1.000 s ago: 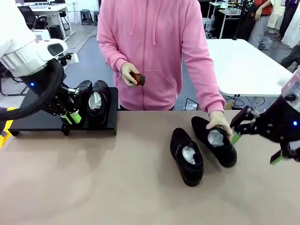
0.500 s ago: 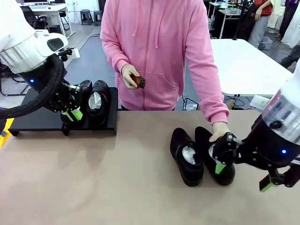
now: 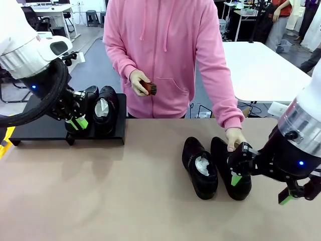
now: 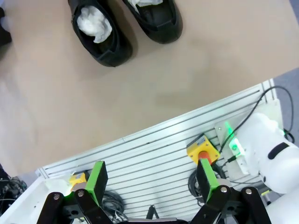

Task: Organize the shoes by placing them on the stand.
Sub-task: Pick up one Shoe and place it in the middle of the table.

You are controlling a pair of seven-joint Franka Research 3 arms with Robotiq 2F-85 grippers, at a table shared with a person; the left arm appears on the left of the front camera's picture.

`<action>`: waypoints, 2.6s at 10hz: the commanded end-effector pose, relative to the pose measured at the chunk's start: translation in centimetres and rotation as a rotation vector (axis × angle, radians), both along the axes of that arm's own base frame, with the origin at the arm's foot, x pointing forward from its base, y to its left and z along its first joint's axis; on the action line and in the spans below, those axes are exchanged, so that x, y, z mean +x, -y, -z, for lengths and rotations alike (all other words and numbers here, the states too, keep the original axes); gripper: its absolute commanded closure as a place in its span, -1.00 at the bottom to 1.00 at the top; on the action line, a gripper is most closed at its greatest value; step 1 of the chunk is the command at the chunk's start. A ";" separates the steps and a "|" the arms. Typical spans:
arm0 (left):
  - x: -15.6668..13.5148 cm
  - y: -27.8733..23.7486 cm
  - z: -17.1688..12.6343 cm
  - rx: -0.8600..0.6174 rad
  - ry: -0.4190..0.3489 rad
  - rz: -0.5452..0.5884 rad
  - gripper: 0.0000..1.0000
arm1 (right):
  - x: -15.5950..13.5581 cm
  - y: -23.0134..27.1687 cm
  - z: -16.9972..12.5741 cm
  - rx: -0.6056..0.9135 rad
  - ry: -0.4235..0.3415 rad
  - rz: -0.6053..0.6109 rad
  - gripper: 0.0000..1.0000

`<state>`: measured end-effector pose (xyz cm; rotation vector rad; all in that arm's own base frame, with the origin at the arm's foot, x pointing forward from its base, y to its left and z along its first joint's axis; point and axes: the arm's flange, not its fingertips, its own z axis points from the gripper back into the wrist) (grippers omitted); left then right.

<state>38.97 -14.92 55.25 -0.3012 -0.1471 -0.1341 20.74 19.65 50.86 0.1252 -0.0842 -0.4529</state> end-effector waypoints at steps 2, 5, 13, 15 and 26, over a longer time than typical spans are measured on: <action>0.0 -0.1 0.1 -0.018 0.009 0.003 0.63 | 2.5 -0.9 0.1 -0.069 0.036 -0.028 -1.00; 0.0 -0.1 0.1 -0.018 0.009 0.003 0.63 | 8.5 -1.2 2.0 -0.082 0.078 -0.175 -1.00; 0.0 -0.1 0.1 -0.018 0.009 0.003 0.63 | 18.5 -2.3 6.6 -0.067 0.111 -0.456 -0.17; 0.0 -0.1 0.1 -0.018 0.009 0.003 0.63 | 18.8 -2.8 8.0 -0.095 0.107 -0.449 -0.17; 0.0 -0.1 0.1 -0.018 0.009 0.003 0.63 | 19.7 -3.0 10.9 -0.087 0.053 -0.474 -0.17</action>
